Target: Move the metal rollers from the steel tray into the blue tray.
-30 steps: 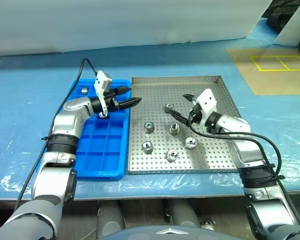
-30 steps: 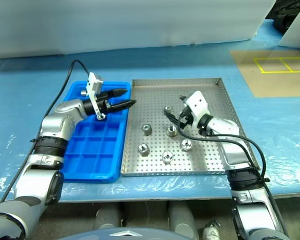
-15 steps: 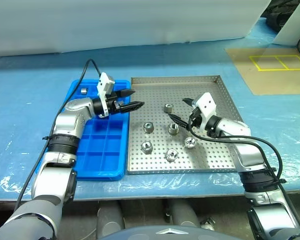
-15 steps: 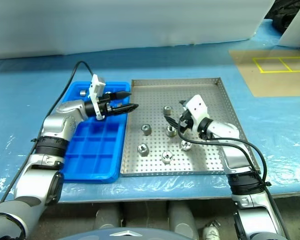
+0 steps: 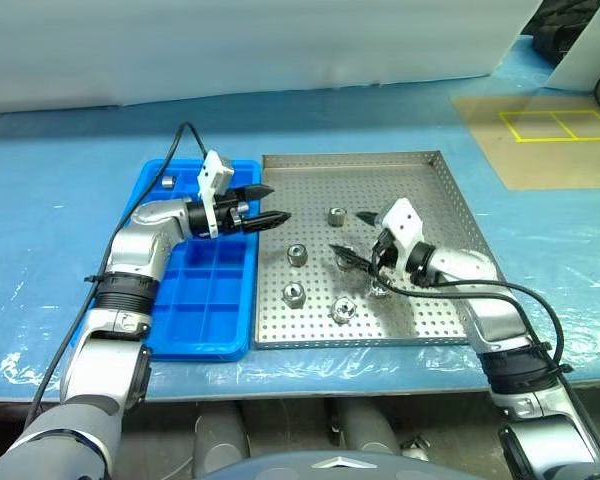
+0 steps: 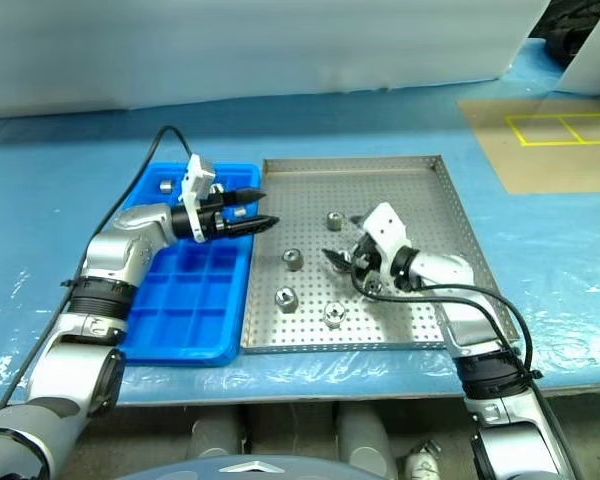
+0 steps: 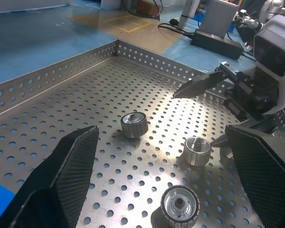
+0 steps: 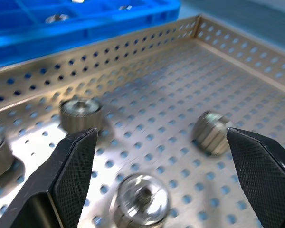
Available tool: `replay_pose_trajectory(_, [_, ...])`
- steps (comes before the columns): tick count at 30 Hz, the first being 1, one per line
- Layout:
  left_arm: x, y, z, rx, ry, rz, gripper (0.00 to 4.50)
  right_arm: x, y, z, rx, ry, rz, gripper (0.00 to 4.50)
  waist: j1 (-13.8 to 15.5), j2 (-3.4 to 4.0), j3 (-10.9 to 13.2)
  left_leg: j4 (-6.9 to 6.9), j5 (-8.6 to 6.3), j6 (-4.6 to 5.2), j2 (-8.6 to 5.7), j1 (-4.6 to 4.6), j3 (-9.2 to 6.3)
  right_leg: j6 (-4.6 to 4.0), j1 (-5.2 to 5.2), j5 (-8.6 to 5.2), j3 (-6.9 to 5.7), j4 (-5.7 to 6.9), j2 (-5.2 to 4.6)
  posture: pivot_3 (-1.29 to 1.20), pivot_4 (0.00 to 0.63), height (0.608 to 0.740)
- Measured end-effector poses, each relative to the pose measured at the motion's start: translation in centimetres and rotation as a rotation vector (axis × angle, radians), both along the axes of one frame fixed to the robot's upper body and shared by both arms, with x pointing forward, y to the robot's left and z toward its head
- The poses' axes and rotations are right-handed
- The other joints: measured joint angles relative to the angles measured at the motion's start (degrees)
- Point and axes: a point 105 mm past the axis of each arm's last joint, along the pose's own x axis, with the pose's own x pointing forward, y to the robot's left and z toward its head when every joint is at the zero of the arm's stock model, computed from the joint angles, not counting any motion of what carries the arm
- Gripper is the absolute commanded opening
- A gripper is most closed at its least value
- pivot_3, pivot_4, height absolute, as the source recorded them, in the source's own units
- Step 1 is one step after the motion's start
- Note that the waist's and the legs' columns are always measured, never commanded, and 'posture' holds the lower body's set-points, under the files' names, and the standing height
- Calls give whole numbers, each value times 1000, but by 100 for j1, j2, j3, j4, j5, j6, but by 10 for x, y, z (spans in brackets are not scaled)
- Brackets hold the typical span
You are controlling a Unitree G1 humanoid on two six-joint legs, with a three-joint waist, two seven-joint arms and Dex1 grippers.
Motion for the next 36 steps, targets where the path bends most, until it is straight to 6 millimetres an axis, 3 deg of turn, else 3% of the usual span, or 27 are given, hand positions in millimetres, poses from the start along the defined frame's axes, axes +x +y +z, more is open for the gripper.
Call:
replay_pose_trajectory(9, [-12,-17,-13,28,12,-63,4500,-3,3,-5,-14,19,19,4460,7,0,0,1,-1,1,0,-2,0,0,0,0,0,0,-1,-264,150,740])
replay_pose_trajectory(11, [-14,-26,-12,15,8,-88,4500,-3,-4,0,-22,14,9,4460,37,0,0,1,-1,2,-2,-3,0,0,0,0,0,-2,-2,-279,150,740])
replay_pose_trajectory(15, [-14,-53,-15,-3,12,-142,4500,-9,-25,31,11,-38,-34,4460,83,1,0,1,-3,5,-2,-2,0,0,2,0,4,-5,-2,-340,150,740])
replay_pose_trajectory(18, [-10,-78,-18,-6,16,-181,4500,-21,-49,39,1,-35,-93,4460,132,1,-1,2,-7,13,-2,-1,1,1,5,0,7,-12,-1,-386,150,740])
replay_pose_trajectory(23, [-2,-103,-30,89,-18,-221,4500,-39,-71,29,-15,5,-192,4460,17,6,-3,4,-19,33,-5,1,6,3,5,-1,10,-15,-1,-486,150,740])
replay_pose_trajectory(28, [-5,-122,-48,171,-35,-281,4500,-51,-75,28,-2,-10,-271,4460,-167,9,-6,16,-27,47,-7,-4,8,9,7,-4,14,-19,-2,-563,150,740])
replay_pose_trajectory(36, [-4,-125,-72,287,-43,-296,4500,-64,-73,23,9,-5,-334,4460,-373,12,-8,27,-39,66,-10,-18,8,25,11,-6,13,-44,-5,-637,150,740])
